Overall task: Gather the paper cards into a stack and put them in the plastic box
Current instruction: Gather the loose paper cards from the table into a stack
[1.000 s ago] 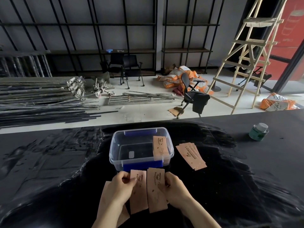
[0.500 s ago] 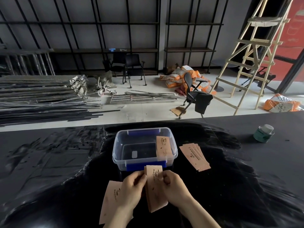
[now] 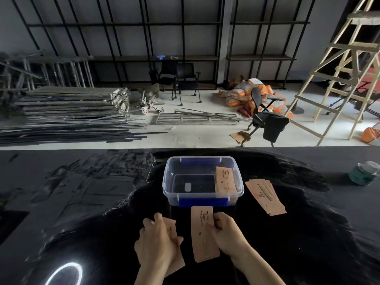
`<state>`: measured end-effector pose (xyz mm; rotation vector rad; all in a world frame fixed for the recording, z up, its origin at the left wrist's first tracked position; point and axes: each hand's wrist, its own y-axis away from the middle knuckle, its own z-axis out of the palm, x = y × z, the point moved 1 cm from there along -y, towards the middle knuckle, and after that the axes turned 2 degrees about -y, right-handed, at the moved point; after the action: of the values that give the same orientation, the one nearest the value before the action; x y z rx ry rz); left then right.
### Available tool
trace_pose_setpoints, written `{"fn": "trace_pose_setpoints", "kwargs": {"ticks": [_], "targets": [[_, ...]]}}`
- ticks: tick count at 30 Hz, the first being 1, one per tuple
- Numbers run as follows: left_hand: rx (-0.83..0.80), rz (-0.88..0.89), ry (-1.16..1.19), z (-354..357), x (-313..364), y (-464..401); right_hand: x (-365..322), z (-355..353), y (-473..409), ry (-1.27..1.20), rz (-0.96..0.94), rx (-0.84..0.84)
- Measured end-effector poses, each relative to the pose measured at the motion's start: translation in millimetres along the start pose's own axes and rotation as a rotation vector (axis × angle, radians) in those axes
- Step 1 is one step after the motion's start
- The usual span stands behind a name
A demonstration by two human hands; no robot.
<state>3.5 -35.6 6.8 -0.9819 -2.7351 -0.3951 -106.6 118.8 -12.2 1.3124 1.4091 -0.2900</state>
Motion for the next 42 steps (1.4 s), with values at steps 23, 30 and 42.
{"fn": "trace_pose_setpoints", "kwargs": {"ticks": [23,30,42], "targets": [[-0.036,-0.109,1.209,1,-4,-11,-14,33,18,-0.284,0.01,-0.044],[0.22,0.106,0.509,-2,-23,-10,-12,29,21,-0.288,0.036,0.012],[0.046,-0.031,0.357,0,-30,-12,-16,41,24,-0.228,0.082,0.027]]}}
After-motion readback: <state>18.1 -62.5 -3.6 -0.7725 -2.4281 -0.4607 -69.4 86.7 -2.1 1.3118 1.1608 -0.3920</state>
